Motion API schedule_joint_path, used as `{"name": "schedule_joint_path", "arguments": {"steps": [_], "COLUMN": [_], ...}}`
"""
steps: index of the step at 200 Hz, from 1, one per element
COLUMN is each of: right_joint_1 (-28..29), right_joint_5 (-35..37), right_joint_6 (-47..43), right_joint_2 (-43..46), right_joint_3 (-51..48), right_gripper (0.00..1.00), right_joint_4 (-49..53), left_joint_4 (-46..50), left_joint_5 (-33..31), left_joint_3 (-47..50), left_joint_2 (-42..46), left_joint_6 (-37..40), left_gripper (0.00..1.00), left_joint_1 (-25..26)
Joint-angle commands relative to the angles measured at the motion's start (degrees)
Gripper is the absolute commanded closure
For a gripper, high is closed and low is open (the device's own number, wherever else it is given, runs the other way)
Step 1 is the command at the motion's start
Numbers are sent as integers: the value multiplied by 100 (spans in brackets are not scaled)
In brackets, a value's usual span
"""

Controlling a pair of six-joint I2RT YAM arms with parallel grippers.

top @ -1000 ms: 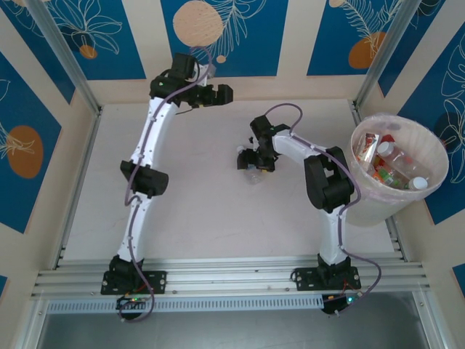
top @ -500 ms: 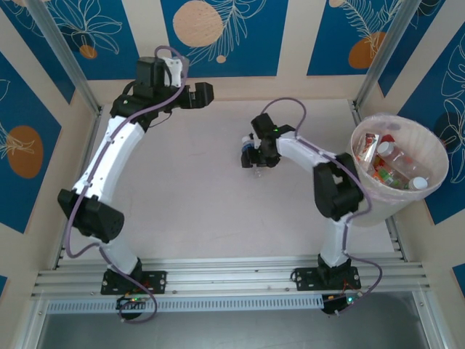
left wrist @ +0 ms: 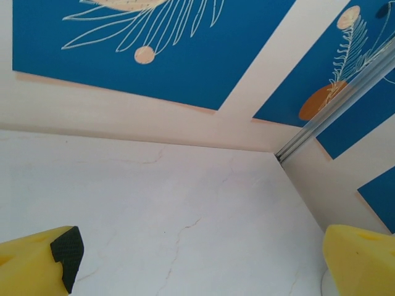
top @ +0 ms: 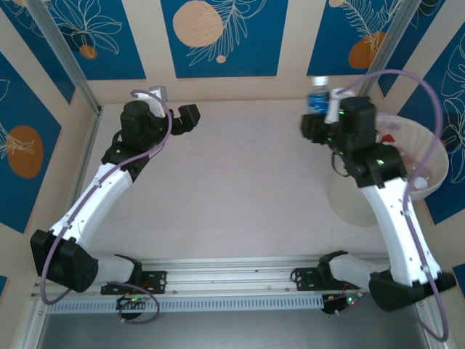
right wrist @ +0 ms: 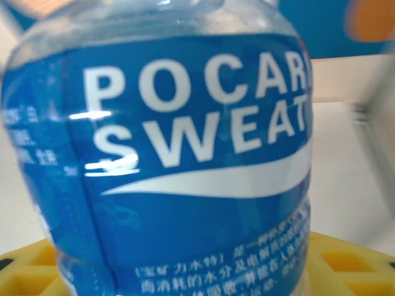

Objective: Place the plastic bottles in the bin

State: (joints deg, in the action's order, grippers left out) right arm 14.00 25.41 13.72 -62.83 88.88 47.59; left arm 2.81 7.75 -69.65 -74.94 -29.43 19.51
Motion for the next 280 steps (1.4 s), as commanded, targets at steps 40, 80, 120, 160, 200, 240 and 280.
{"name": "schedule_joint_path", "arguments": {"steps": [40,80,120,160,200,240,280], "right_joint_1": [-2355,-3154,-3150,-3114,-3111,-3088,-2884], "right_joint_5": [1784,919,1481,2088,2260,2043,1783], "right_joint_6": [375,1721,3945,4846,5197,4903,4637], "right_joint_2": [996,1412,1249,962,578,459,615], "right_joint_3": [-451,-1296,-1439,-1340,-1232,-942,-551], "right_gripper": [42,40,42,37,31,1,0], "right_joint_4": [249,-271,173,681,1086,1195,1292], "left_joint_4": [-354,-320,-159,-14,70,150,150], "left_joint_5": [59,258,250,245,293,315,341], "left_joint_3": [350,312,250,122,24,-101,-154], "left_joint_2": [-143,-440,-529,-616,-722,-803,-886], "left_joint_6": [-284,-342,-291,-248,-309,-331,-376], "left_gripper": [0,0,0,0,0,0,0], "left_joint_1": [-59,-70,-70,-77,-78,-75,-78]}}
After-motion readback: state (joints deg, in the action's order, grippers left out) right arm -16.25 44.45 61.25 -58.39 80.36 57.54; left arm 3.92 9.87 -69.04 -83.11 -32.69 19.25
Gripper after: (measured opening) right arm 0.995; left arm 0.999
